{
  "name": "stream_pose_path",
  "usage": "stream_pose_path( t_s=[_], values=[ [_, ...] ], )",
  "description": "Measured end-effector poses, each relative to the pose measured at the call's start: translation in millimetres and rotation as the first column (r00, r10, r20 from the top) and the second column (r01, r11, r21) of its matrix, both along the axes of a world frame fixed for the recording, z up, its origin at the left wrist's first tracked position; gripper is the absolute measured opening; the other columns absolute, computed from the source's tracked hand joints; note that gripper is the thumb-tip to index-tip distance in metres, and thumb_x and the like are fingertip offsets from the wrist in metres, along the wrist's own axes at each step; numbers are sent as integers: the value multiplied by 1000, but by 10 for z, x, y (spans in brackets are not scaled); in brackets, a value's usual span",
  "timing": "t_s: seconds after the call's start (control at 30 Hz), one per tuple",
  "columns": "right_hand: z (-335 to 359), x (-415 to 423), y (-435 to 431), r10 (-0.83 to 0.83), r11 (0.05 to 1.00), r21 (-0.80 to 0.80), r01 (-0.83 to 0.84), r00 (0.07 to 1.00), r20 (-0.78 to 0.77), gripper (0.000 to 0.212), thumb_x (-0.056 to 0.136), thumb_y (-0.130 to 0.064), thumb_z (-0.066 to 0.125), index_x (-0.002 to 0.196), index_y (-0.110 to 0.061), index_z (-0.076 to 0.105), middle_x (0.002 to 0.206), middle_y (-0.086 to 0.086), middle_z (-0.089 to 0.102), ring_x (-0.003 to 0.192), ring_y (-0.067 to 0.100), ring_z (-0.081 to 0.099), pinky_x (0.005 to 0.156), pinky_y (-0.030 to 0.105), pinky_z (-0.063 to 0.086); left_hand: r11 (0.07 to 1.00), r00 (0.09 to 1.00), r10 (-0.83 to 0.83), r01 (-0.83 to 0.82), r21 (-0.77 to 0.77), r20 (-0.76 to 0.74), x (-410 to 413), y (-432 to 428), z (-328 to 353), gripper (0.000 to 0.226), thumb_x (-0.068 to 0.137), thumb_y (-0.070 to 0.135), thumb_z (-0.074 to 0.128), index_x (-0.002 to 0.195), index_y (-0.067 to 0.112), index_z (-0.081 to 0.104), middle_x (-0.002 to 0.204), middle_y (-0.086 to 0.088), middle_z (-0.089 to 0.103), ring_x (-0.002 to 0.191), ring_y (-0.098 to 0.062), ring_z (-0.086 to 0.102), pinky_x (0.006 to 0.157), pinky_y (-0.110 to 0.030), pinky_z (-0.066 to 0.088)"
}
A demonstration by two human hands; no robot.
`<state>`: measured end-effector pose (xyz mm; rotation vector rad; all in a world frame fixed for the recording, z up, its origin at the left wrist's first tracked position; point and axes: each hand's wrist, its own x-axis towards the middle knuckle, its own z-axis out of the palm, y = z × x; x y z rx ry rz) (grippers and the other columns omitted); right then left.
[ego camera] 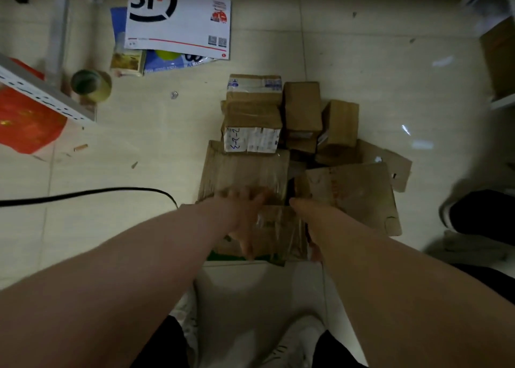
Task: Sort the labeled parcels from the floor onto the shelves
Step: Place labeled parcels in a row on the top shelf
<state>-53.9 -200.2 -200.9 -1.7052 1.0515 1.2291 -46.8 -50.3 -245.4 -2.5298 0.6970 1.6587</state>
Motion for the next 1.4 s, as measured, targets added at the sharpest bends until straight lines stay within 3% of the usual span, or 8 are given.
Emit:
stream_pose_path(
  t_s=[0.33,0.67,0.8,0.97,1.1,1.23,1.33,1.4],
  values=[
    [207,131,119,51,998,35,-51,999,-13,43,107,-32,42,136,-2,54,135,21,59,125,35,58,104,40,48,998,952,-49,61,-31,301,-237,58,336,150,56,50,86,142,37,-36,152,-16,20,137,-43,24,106,-65,26],
    [2979,636,-20,-225,974,5,228,957,184,79,96,-67,43,153,-13,36,157,21,36,140,40,39,104,55,37,977,901,160,-88,-193,404,371,21,2956,148,52,52,88,152,26,-18,156,-10,17,141,-38,21,112,-61,21],
    [4331,663,-179,-456,889,164,427,856,242,72,89,-73,49,101,-5,68,104,22,70,89,38,66,75,51,56,959,852,132,20,-283,507,648,6,4318,142,51,59,86,150,30,-12,156,-9,18,140,-37,24,111,-58,21],
    [5757,627,-383,-518,854,96,511,819,247,68,58,-73,70,97,-17,76,70,21,73,79,35,69,74,53,55,938,735,35,210,-276,678,800,-50,5756,144,43,67,82,149,32,-9,152,-6,23,134,-34,29,107,-57,27],
    [7045,577,-726,-450,886,91,455,795,408,53,42,-54,77,84,-21,76,76,6,76,62,29,70,78,48,53,863,831,238,57,-502,503,965,-141,7100,126,51,62,85,149,42,8,148,-4,32,135,-31,35,107,-52,38],
    [8140,482,-957,-347,935,265,234,746,568,61,39,-48,81,96,-28,69,103,8,69,97,30,62,88,40,44,824,889,427,-306,-476,168,1202,97,8256,155,31,69,89,149,49,-9,160,-3,23,138,-34,37,111,-53,37],
    [8663,445,-1064,-324,935,342,97,628,708,74,42,-35,79,114,-20,68,123,7,62,103,32,61,86,46,44,870,830,379,-168,-463,409,1239,169,8821,148,40,56,91,153,38,-3,153,-5,33,133,-32,42,107,-50,42],
    [8917,422,-1064,-337,932,355,74,536,774,63,60,-30,72,123,-21,67,132,10,60,109,37,61,99,65,33,887,598,364,10,-462,714,1203,117,9117,127,47,51,86,149,31,13,142,-4,40,127,-30,43,106,-48,38]
  ],
)
